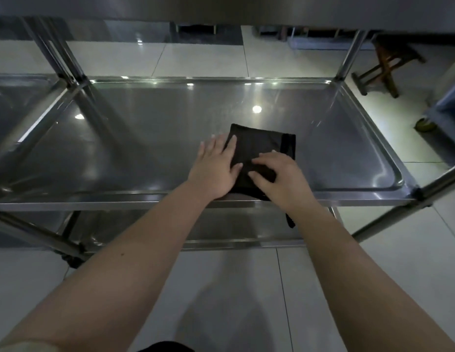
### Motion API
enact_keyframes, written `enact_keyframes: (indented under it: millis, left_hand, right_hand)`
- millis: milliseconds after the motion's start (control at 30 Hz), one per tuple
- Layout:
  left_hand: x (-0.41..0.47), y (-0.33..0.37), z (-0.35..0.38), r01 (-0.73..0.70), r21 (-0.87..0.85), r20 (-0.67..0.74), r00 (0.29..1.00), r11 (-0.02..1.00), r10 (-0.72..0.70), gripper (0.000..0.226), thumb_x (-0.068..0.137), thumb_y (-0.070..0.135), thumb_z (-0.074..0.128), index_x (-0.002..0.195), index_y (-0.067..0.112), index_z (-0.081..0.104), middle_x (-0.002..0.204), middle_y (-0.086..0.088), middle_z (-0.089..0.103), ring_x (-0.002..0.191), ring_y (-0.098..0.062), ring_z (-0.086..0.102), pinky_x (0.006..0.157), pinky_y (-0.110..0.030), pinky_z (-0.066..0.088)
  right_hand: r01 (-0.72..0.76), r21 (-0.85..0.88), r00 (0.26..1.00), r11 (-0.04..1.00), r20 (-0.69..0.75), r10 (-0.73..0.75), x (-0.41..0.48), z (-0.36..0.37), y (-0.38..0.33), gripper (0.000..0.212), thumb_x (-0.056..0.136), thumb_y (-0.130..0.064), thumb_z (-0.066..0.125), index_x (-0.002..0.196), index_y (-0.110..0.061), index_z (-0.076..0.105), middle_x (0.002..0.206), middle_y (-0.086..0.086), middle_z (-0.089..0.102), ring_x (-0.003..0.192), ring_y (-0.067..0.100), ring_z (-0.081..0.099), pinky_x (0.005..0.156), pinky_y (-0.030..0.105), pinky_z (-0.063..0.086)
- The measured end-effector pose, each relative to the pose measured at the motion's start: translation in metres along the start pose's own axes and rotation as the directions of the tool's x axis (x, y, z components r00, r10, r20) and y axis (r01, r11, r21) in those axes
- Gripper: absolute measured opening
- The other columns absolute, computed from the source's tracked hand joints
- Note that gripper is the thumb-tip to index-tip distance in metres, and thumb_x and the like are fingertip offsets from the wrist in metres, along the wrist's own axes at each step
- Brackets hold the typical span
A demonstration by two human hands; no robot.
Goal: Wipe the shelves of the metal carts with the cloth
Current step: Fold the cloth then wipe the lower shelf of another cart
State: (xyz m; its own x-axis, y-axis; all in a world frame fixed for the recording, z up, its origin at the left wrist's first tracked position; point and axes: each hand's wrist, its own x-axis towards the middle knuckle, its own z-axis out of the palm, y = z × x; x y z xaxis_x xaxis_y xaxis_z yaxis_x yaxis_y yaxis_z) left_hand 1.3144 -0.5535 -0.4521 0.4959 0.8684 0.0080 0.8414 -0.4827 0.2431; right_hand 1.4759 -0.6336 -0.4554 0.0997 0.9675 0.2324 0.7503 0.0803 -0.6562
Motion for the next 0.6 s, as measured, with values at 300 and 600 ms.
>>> enact_keyframes:
  millis: [300, 600]
  left_hand:
    - [-0.016, 0.034, 0.004, 0.013, -0.694, -0.142, 0.978, 0.720, -0.155, 0.056, 0.091, -0.010, 0.044, 0.142, 0.013, 0.048, 0.148, -0.012, 0.045, 0.140, -0.020, 0.037, 0.117, -0.027, 0.020]
    - [-0.017, 0.140, -0.035, -0.066, -0.890, -0.094, 0.995, 0.451, -0.040, 0.067, 0.090, -0.011, 0.043, 0.143, 0.029, 0.044, 0.146, 0.000, 0.049, 0.136, -0.006, 0.041, 0.116, -0.026, 0.030]
  right_hand:
    - [-0.028, 0.045, 0.999, 0.999, -0.044, 0.030, -0.015, 0.011, -0.005, 0.040, 0.096, -0.030, 0.051, 0.133, -0.017, 0.059, 0.138, 0.004, 0.057, 0.136, 0.024, 0.043, 0.116, 0.043, 0.027]
    - [-0.242, 0.948, 0.841, 0.205, 0.100, 0.532, -0.012, -0.037, -0.020, 0.042, 0.101, -0.041, 0.042, 0.142, -0.031, 0.048, 0.127, 0.000, 0.065, 0.116, 0.016, 0.063, 0.106, 0.044, 0.044]
